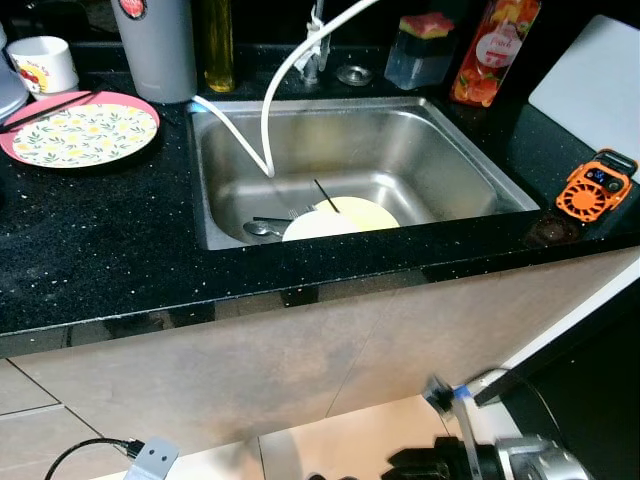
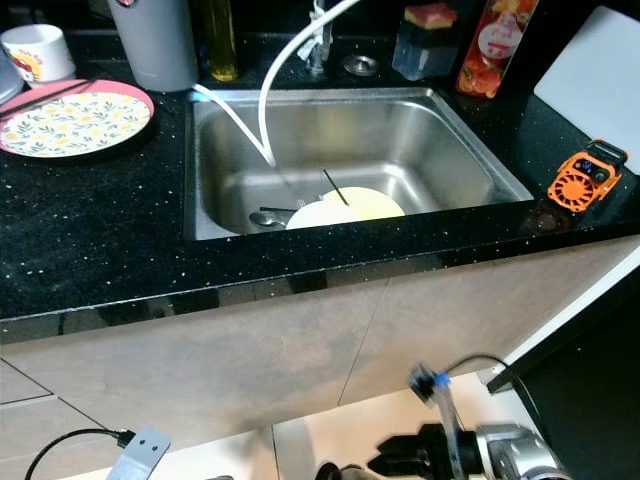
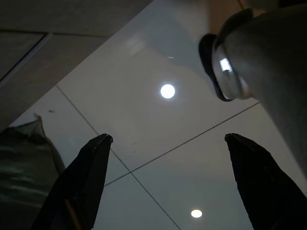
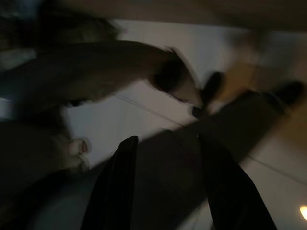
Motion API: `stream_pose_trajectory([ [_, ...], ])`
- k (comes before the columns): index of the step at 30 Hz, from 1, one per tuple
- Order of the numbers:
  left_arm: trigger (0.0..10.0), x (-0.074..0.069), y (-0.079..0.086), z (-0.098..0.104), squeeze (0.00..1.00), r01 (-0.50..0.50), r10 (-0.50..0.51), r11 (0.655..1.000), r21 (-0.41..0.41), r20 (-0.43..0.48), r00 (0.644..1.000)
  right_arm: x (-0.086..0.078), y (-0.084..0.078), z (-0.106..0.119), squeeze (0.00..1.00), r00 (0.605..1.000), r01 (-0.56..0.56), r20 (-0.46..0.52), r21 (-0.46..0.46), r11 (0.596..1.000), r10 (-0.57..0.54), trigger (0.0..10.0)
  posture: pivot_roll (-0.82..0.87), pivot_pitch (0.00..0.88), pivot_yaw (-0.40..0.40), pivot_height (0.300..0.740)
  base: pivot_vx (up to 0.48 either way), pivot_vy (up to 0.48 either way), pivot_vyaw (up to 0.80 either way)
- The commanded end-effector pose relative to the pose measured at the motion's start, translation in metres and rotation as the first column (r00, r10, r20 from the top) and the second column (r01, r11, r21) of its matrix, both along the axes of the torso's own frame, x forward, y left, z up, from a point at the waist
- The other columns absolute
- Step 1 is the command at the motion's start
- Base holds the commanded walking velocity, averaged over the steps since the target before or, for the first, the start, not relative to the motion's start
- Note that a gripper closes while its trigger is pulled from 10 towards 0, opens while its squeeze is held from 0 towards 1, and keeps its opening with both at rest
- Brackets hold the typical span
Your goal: Kitchen organization
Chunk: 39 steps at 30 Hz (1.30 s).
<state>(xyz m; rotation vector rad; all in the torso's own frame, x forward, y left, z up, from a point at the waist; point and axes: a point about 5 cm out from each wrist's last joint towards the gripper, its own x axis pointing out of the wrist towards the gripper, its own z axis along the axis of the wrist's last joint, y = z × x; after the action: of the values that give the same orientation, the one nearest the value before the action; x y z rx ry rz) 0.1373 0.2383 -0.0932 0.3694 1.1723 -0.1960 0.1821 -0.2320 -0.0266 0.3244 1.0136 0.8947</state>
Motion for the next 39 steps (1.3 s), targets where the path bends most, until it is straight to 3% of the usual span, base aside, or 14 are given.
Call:
stream_pose_trajectory([
  [1, 10.0, -0.007, -0.007, -0.004, 0.00, 0.023, -0.023, 1.000, -0.021, -0.031, 0.999, -0.010, -0.008, -0.013, 0.00, 0.996, 0.079, -0.028, -0.094, 0.992, -0.082, 10.0, 0.10, 0.063, -0.062, 0.740, 0.000, 0.000, 0.00],
  [4, 10.0, -0.010, -0.008, -0.005, 0.00, 0.024, -0.025, 0.999, -0.028, -0.043, 0.999, -0.019, -0.012, -0.027, 0.00, 0.974, 0.205, -0.057, -0.179, 0.962, -0.219, 10.0, 0.10, 0.065, -0.060, 0.740, 0.000, 0.000, 0.00],
  [6, 10.0, -0.017, -0.012, -0.009, 0.00, 0.027, -0.029, 0.999, -0.030, -0.070, 0.997, -0.038, -0.016, -0.048, 0.00, 0.921, 0.342, -0.048, -0.381, 0.859, -0.388, 10.0, 0.10, 0.073, -0.055, 0.740, 0.000, 0.000, 0.00],
  [7, 10.0, -0.018, -0.013, -0.009, 0.00, 0.028, -0.030, 0.999, -0.029, -0.074, 0.997, -0.041, -0.018, -0.051, 0.00, 0.913, 0.352, -0.041, -0.420, 0.836, -0.405, 10.0, 0.09, 0.074, -0.052, 0.740, 0.000, 0.000, 0.00],
  [8, 10.0, -0.018, -0.013, -0.009, 0.00, 0.028, -0.030, 0.999, -0.029, -0.074, 0.997, -0.041, -0.018, -0.051, 0.00, 0.913, 0.352, -0.041, -0.420, 0.836, -0.405, 10.0, 0.09, 0.074, -0.052, 0.740, 0.000, 0.000, 0.00],
  [12, 10.0, -0.021, -0.014, -0.010, 0.00, 0.028, -0.030, 0.999, -0.026, -0.082, 0.996, -0.046, -0.021, -0.056, 0.00, 0.880, 0.409, -0.007, -0.494, 0.767, -0.474, 10.0, 0.09, 0.075, -0.050, 0.740, 0.000, 0.000, 0.00],
  [13, 10.0, -0.022, -0.015, -0.011, 0.00, 0.018, -0.020, 1.000, -0.025, -0.085, 0.996, -0.048, -0.023, -0.058, 0.00, 0.853, 0.446, 0.006, -0.529, 0.722, -0.522, 10.0, 0.09, 0.075, -0.050, 0.740, 0.000, 0.000, 0.00],
  [14, 10.0, -0.022, -0.015, -0.011, 0.00, 0.018, -0.020, 1.000, -0.025, -0.085, 0.996, -0.048, -0.023, -0.058, 0.00, 0.853, 0.446, 0.006, -0.529, 0.722, -0.522, 10.0, 0.09, 0.075, -0.050, 0.740, 0.000, 0.000, 0.00],
  [16, 10.0, -0.023, -0.015, -0.011, 0.00, 0.000, -0.002, 1.000, -0.021, -0.088, 0.996, -0.052, -0.025, -0.061, 0.00, 0.817, 0.480, 0.023, -0.580, 0.658, -0.577, 10.0, 0.09, 0.075, -0.051, 0.740, 0.000, 0.000, 0.00],
  [20, 10.0, -0.023, -0.025, -0.013, 0.00, 0.015, -0.017, 1.000, -0.025, -0.094, 0.995, -0.062, -0.020, -0.069, 0.00, 0.789, 0.474, 0.067, -0.698, 0.536, -0.611, 10.0, 0.08, 0.076, -0.048, 0.740, 0.000, 0.000, 0.00],
  [22, 10.0, -0.022, -0.029, -0.014, 0.00, 0.036, -0.039, 0.999, -0.030, -0.096, 0.995, -0.062, -0.018, -0.070, 0.00, 0.778, 0.481, 0.084, -0.717, 0.504, -0.623, 10.0, 0.08, 0.075, -0.050, 0.740, 0.000, 0.000, 0.00],
  [28, 10.0, -0.023, -0.034, -0.015, 0.00, 0.088, -0.090, 0.996, -0.027, -0.104, 0.990, -0.060, -0.006, -0.073, 0.00, 0.761, 0.503, 0.091, -0.708, 0.495, -0.643, 10.0, 0.08, 0.076, -0.051, 0.740, 0.000, 0.000, 0.00],
  [29, 10.0, -0.024, -0.035, -0.015, 0.00, 0.111, -0.113, 0.994, -0.024, -0.110, 0.988, -0.058, 0.000, -0.074, 0.00, 0.783, 0.478, 0.072, -0.705, 0.524, -0.618, 10.0, 0.09, 0.074, -0.051, 0.740, 0.000, 0.000, 0.79],
  [39, 10.0, -0.031, -0.033, -0.017, 0.00, 0.102, -0.101, 0.995, -0.006, -0.126, 0.987, -0.056, 0.015, -0.077, 0.00, 0.830, 0.421, 0.053, -0.712, 0.561, -0.555, 10.0, 0.10, 0.075, -0.058, 0.740, 0.000, 0.000, 0.79],
])
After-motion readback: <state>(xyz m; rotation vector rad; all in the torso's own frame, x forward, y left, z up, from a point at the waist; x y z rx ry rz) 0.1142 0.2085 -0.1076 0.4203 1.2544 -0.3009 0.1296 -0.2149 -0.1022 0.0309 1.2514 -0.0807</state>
